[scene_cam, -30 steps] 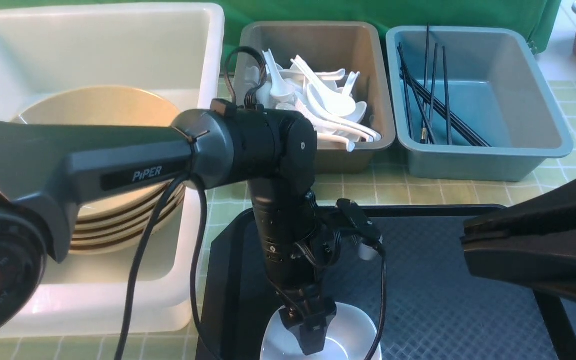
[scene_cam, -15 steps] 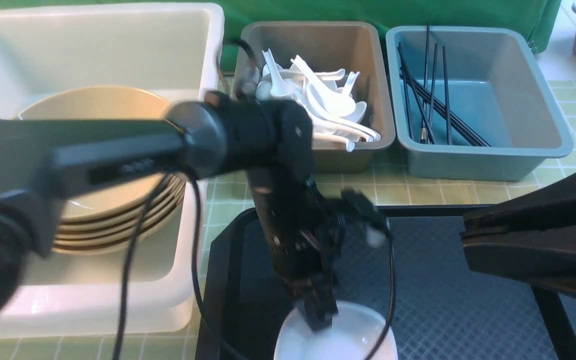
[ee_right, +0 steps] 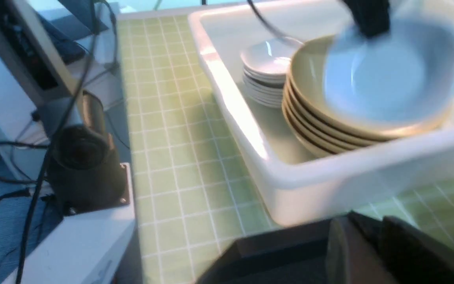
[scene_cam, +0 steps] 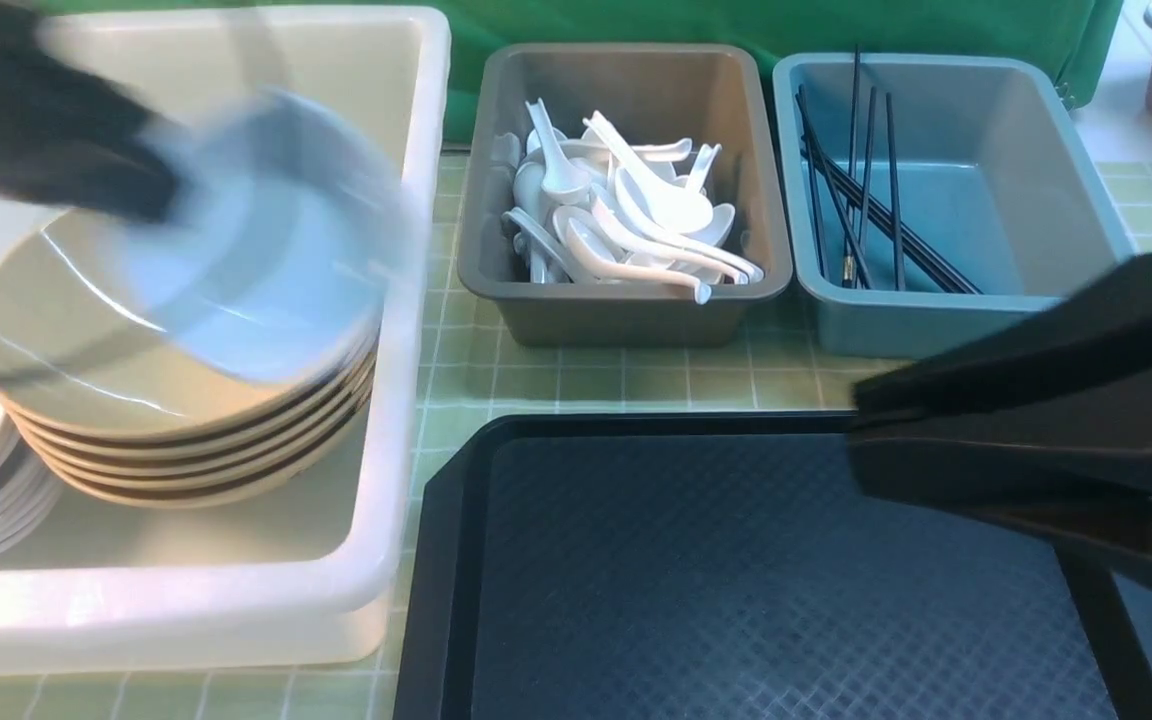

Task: On green table put chopsticks spoon bowls plates into blue grey white boxes.
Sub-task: 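Place the white bowl into the white bin with the other dishes with the left gripper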

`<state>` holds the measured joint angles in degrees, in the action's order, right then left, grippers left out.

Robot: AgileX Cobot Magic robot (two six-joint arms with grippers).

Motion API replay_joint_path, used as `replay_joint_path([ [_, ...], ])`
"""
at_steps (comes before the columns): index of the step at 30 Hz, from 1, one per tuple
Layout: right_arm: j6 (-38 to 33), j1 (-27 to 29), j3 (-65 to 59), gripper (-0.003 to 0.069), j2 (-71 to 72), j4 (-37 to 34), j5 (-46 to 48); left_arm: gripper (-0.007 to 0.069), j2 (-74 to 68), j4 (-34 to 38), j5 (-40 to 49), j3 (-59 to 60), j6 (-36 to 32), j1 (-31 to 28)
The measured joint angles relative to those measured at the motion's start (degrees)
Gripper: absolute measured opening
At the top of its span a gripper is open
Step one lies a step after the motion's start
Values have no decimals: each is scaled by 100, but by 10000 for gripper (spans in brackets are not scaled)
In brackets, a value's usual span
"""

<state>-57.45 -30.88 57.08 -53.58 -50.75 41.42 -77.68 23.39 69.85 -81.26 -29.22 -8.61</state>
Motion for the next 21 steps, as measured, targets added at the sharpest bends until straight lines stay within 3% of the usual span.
replay_joint_path([
  [1,-253,0,43,113,-185,-301,26,15,408,-107,20,99,133,-840],
  [2,-277,0,54,113,-211,-326,36,15,449,-125,30,125,165,-927],
  [3,-361,0,150,115,-406,-436,101,15,706,-325,65,204,254,-1468],
  [5,-437,0,443,119,-730,-542,321,15,970,-828,153,333,496,-1994],
  [9,-461,0,883,122,-1171,-579,708,15,1059,-1775,202,477,1218,-2125],
  [13,-465,0,1052,128,-1299,-584,845,15,1021,-2246,8,736,1837,-2125],
  [21,-527,0,1087,136,-1319,-584,928,15,380,-2199,-432,1044,2196,-2125],
])
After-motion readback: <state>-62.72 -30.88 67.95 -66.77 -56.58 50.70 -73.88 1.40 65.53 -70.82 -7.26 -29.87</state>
